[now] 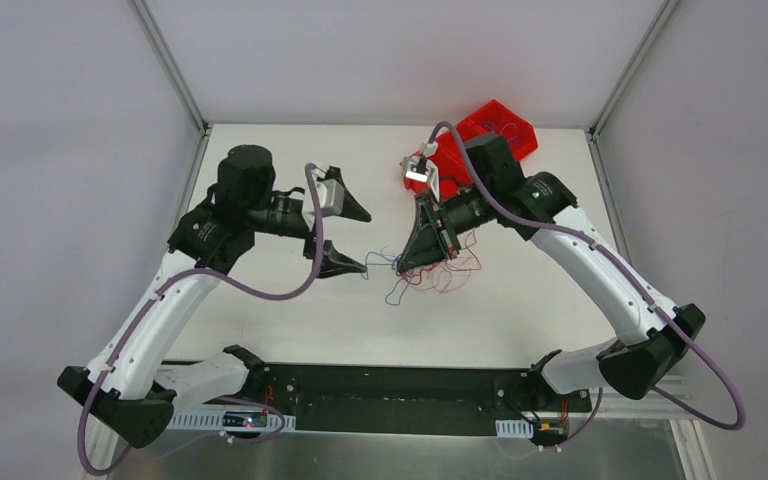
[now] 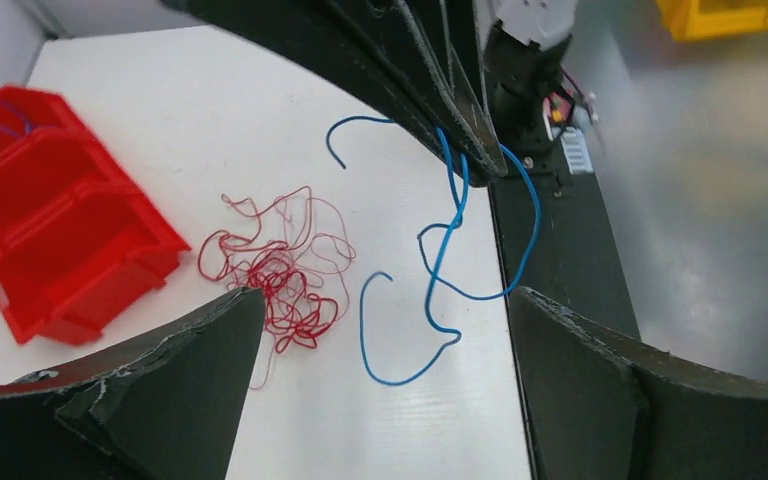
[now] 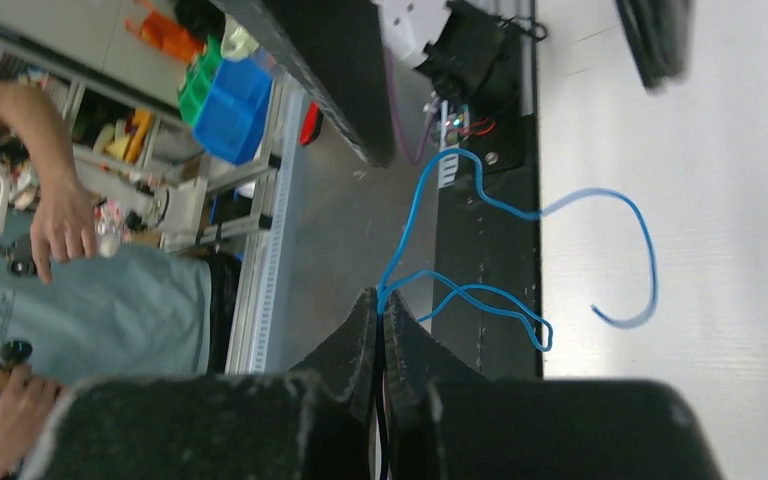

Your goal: Untangle the cables

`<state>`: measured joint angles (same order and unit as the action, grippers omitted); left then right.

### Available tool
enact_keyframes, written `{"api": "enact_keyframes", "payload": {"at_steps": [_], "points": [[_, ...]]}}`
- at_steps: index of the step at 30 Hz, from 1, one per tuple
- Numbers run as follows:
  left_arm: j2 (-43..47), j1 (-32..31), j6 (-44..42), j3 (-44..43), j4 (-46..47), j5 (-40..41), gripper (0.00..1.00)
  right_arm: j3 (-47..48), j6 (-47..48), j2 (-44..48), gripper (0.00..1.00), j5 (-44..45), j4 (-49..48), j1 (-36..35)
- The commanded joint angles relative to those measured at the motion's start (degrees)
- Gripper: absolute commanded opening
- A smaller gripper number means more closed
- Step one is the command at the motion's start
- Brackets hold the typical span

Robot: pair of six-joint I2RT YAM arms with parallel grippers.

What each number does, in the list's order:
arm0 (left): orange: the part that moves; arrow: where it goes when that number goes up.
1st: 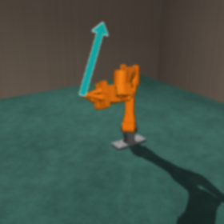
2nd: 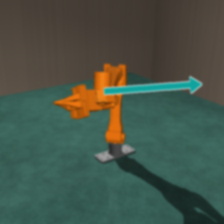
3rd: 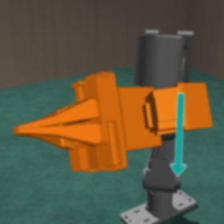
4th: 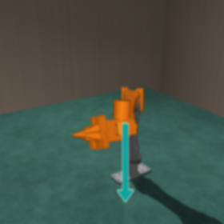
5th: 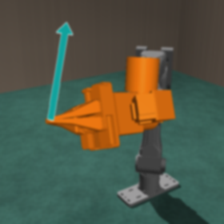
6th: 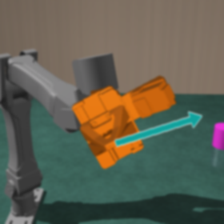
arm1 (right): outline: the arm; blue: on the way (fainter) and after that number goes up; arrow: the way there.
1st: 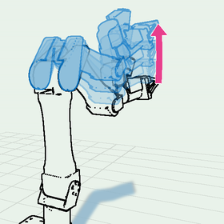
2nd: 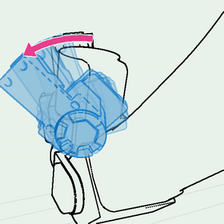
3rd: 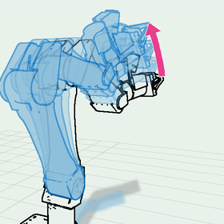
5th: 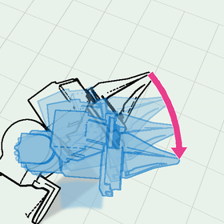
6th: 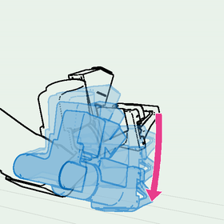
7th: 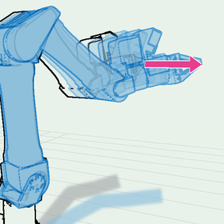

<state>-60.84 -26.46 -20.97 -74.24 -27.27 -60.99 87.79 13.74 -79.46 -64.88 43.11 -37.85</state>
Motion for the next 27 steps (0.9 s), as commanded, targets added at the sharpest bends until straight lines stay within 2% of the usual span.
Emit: {"api": "enact_keyframes", "payload": {"at_steps": [1, 4, 7, 13, 17, 19, 22, 23, 24, 26, 27], "points": [[-0.9, -6.6, -18.5, -1.9, -7.0, -0.2, 0.95, 3.0, 11.9, 0.4, 0.0, -3.9, 9.8, -3.6], [-0.8, -12.0, -18.6, -1.2, -7.5, 1.3, 0.93, 2.6, 12.4, 0.6, 0.0, -2.9, 9.5, -4.6], [-1.9, -16.7, -16.2, -1.4, -7.6, 2.9, 0.82, 2.6, 12.0, 0.5, 0.0, -2.3, 8.4, -5.0], [-5.6, -20.7, -10.0, -3.5, -7.4, 6.8, 0.37, 2.5, 11.6, 0.8, 0.0, -1.1, 6.8, -5.4], [-6.3, -20.8, -4.9, -3.7, -5.0, 9.6, 0.21, 1.2, 11.1, 2.0, 0.0, -0.3, 5.4, -5.5], [-6.0, -20.8, -2.7, -3.4, -3.7, 11.1, 0.02, 0.5, 10.5, 2.8, 0.0, 0.7, 4.6, -5.4], [-4.8, -20.6, 0.9, -2.2, -1.6, 13.4, 0.0, -0.2, 10.1, 4.1, 0.18, 3.8, 4.8, -4.7], [-4.4, -20.3, 2.6, -1.8, -0.7, 13.6, 0.0, -0.5, 9.7, 4.7, 0.28, 4.9, 4.8, -4.1], [-4.0, -19.7, 4.7, -1.2, 0.3, 13.4, 0.0, -0.8, 9.3, 5.3, 0.44, 6.2, 4.7, -3.5], [-3.8, -18.9, 8.2, -0.2, 1.8, 13.0, 0.0, -0.9, 9.1, 6.6, 0.59, 10.1, 4.7, -2.3], [-3.9, -18.8, 8.7, 0.1, 1.9, 12.7, 0.0, -0.7, 9.1, 7.1, 0.63, 12.6, 4.3, -2.0]]}}
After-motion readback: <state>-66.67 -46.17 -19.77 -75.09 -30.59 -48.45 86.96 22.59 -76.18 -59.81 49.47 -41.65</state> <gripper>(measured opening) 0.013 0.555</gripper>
